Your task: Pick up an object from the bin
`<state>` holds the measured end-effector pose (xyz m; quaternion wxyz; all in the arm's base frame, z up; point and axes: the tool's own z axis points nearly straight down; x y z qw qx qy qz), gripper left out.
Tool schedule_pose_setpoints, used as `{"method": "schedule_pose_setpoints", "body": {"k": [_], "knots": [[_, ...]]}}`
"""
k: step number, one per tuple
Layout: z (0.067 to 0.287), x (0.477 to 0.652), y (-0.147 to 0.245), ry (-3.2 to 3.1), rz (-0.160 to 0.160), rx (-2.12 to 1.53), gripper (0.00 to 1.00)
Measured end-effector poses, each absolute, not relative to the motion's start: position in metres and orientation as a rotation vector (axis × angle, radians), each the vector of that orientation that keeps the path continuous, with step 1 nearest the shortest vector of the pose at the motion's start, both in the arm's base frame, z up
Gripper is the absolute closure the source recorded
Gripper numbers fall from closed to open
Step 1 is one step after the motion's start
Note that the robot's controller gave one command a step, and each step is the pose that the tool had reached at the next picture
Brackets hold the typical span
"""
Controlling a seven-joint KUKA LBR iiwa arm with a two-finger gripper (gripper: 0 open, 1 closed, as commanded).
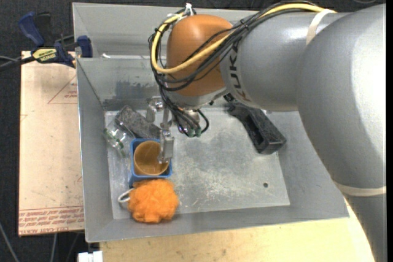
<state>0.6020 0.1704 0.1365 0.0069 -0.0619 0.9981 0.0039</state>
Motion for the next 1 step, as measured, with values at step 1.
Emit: {"method": "schedule_pose_setpoints", "body": {"k": [1], "knots": [[0.0834,0.6081,0.1944,3.116,-0.001,-0.339,0.00]]}}
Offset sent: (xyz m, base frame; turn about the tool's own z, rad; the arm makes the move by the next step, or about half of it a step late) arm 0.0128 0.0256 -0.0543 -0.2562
